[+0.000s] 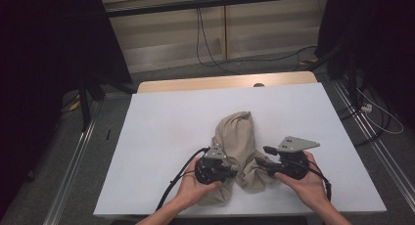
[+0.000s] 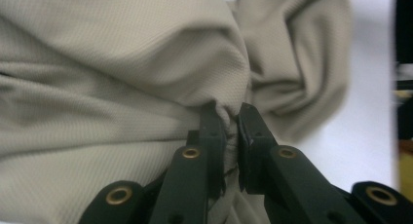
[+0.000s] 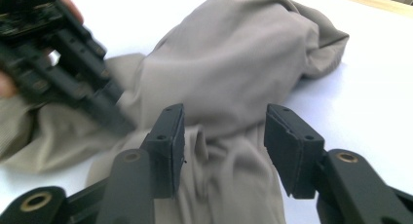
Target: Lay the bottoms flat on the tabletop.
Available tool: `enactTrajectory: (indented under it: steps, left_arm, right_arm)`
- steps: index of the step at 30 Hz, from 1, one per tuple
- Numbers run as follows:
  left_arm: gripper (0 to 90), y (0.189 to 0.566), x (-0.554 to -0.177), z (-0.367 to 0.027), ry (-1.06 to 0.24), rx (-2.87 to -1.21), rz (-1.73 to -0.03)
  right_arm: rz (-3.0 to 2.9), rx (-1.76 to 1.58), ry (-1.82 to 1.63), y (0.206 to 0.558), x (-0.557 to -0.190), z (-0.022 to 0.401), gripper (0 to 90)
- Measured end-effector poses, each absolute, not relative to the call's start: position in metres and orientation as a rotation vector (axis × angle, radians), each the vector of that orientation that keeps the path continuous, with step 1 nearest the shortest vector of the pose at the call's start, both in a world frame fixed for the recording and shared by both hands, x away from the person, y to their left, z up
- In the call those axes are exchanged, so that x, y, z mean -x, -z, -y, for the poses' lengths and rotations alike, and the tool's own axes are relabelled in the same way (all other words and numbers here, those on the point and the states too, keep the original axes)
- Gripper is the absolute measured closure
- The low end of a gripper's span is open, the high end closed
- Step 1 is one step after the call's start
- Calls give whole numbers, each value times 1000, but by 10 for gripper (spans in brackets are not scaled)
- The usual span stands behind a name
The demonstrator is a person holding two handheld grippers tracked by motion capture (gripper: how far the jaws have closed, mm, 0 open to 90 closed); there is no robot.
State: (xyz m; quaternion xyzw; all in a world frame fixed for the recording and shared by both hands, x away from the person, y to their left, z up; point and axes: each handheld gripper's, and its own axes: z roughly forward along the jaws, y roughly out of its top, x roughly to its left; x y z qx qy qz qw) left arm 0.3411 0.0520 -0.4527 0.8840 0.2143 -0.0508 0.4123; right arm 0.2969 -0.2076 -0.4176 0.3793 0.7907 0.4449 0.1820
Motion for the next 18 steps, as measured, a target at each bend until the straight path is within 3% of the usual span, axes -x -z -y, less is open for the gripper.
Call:
enactTrajectory:
  steps: [5, 8, 10, 12, 16, 18]
  left_arm:
    - [809, 454, -328, -49, 168, -2254, -472]
    - [735, 450, -326, -52, 166, -2247, -465]
    - [657, 447, -329, -58, 175, -2224, -475]
    - [580, 442, -332, -66, 157, -2201, -496]
    - [468, 432, -340, -84, 73, -2144, -569]
    - [429, 431, -345, -91, 20, -2144, -585]
  right_arm:
    - [-2272, -1044, -1264, 421, -327, 178, 311]
    - [-2300, -1036, -1176, 432, -345, 160, 240]
    - [-2326, -1084, -1139, 444, -351, 155, 245]
    - [-2356, -1093, -1059, 454, -351, 155, 328]
    - [-2364, -1100, -1062, 458, -346, 164, 686]
    - [-2385, -1103, -1056, 454, -345, 168, 768]
